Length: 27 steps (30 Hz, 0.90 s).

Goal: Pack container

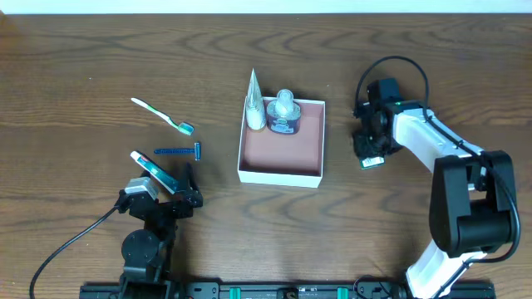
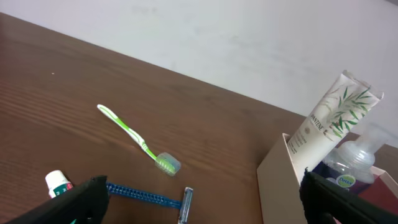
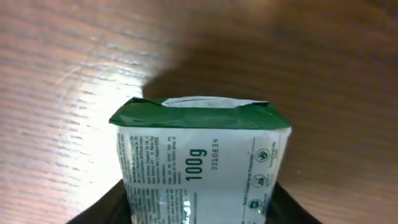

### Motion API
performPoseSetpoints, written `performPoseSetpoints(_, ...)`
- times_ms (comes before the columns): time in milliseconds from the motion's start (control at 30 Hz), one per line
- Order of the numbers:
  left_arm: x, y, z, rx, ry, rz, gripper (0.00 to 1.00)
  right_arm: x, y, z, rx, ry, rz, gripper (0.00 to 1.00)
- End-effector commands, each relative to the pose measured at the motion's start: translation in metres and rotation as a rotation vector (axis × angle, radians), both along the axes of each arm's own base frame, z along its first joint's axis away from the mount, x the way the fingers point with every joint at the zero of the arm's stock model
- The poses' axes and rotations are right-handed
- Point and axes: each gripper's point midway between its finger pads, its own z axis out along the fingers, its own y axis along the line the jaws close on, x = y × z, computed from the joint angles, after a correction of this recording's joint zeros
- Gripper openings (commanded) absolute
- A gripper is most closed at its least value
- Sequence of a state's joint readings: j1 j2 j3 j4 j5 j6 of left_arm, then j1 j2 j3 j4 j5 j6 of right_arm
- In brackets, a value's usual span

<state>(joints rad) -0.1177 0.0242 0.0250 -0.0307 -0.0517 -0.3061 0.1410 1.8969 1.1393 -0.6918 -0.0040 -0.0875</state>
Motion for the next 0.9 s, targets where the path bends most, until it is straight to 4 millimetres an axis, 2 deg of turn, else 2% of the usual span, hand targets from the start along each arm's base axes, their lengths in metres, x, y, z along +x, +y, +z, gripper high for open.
performPoseSetpoints(0, -0.001, 0.003, -0.019, 0.026, 0.057, 0.015, 0.98, -0.023, -0.001, -0.028, -0.005, 0.098, -0.001, 0.31)
performPoseSetpoints(167, -0.001, 0.003, -0.019, 0.026, 0.057, 0.015, 0.98, -0.020, 0.000, -0.026, -0.004, 0.093, -0.012, 0.26)
performPoseSetpoints(267, -0.001, 0.003, -0.019, 0.026, 0.057, 0.015, 0.98, -0.015, 0.005, -0.015, 0.022, 0.098, -0.025, 0.25)
performPoseSetpoints(467, -0.001, 0.003, -0.019, 0.026, 0.057, 0.015, 0.98, 0.011, 0.027, 0.040, 0.132, 0.066, -0.036, 0.17)
performPoseSetpoints(633, -0.001, 0.003, -0.019, 0.026, 0.057, 0.015, 0.98, 0.032, 0.045, 0.094, 0.245, -0.010, -0.101, 0.19)
performPoseSetpoints(733, -0.001, 0.003, -0.019, 0.026, 0.057, 0.015, 0.98, 0.036, 0.056, 0.122, 0.324, -0.055, -0.110, 0.19)
performPoseSetpoints(867, -0.001, 0.003, -0.019, 0.026, 0.057, 0.015, 0.98, 0.032, 0.074, 0.152, 0.403, -0.100, -0.114, 0.19)
